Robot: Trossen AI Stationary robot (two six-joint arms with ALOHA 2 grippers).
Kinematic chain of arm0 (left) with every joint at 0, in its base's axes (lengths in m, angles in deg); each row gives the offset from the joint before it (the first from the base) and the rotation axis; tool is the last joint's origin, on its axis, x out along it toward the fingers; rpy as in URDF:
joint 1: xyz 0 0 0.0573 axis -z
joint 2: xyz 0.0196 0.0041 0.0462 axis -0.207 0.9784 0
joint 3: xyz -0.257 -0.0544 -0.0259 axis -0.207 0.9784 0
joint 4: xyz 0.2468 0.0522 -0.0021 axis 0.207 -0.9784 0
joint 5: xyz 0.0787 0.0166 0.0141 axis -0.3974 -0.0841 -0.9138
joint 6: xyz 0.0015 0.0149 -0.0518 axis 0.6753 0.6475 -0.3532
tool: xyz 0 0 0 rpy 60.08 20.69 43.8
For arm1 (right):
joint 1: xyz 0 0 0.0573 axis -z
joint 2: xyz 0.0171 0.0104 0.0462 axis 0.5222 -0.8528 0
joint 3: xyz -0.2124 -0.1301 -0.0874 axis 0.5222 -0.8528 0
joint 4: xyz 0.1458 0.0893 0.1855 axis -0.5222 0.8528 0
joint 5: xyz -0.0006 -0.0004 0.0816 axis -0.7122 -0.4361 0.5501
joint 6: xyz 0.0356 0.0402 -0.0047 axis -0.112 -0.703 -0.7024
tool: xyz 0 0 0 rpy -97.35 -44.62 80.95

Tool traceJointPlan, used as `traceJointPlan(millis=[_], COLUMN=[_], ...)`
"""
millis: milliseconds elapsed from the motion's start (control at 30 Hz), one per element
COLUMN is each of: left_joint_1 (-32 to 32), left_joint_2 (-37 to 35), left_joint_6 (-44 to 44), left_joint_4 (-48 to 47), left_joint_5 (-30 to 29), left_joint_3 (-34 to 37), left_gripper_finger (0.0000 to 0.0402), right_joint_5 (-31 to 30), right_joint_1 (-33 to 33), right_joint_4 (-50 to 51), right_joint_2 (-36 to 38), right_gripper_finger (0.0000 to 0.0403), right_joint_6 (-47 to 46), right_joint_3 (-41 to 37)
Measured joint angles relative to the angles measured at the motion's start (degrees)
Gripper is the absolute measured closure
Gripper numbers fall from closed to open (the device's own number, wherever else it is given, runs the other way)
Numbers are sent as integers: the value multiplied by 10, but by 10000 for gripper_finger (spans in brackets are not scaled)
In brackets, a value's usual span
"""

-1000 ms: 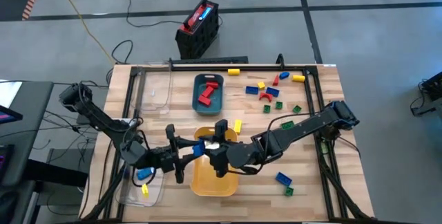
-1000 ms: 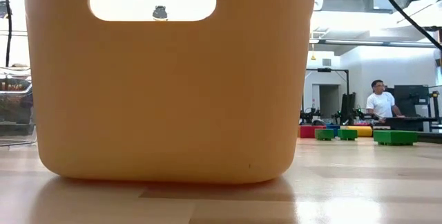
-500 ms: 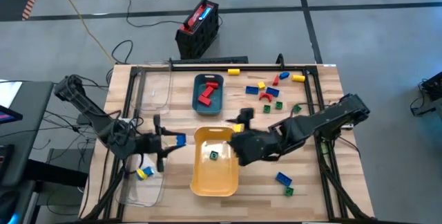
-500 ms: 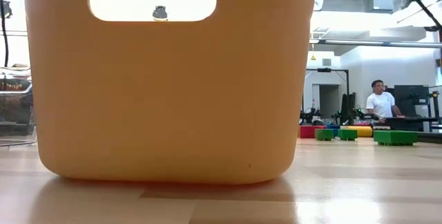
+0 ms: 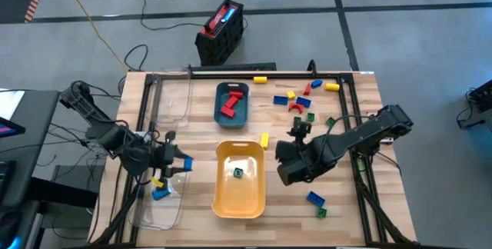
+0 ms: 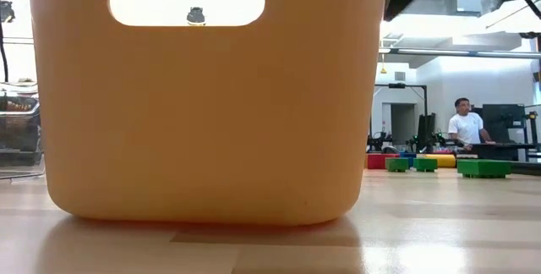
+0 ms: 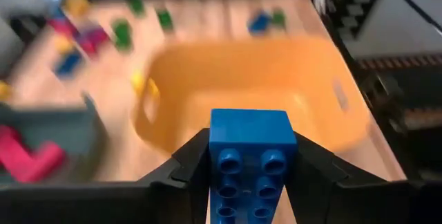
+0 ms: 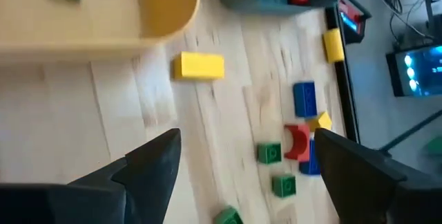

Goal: Sort blocks
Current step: Put the rectangular blue game piece into the bottom transparent bin

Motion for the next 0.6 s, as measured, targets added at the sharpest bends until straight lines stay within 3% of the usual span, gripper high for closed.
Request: traceJointPlan(millis=[167, 300, 467, 600], left_joint_1=[1, 0, 4, 11], left_joint_2=[4, 8, 59, 114], left_joint_6=[-111, -189, -291, -341], left_joint_4=[-155, -223, -320, -342], left_joint_5=[78, 136, 191, 248], left_joint_3=[-33, -43, -43, -23], left_gripper_finger=[269, 269, 269, 266], right_joint_5=[0, -1, 0, 0], right_joint_1=[-14, -16, -7, -6], right_joint_4=[-4, -9, -5, 4], right_joint_2=[0, 0, 0, 0], right_gripper_finger=[71, 72, 72, 72], right_joint_6=[-11, -13, -54, -91], right_joint_3=[-24, -29, -29, -29])
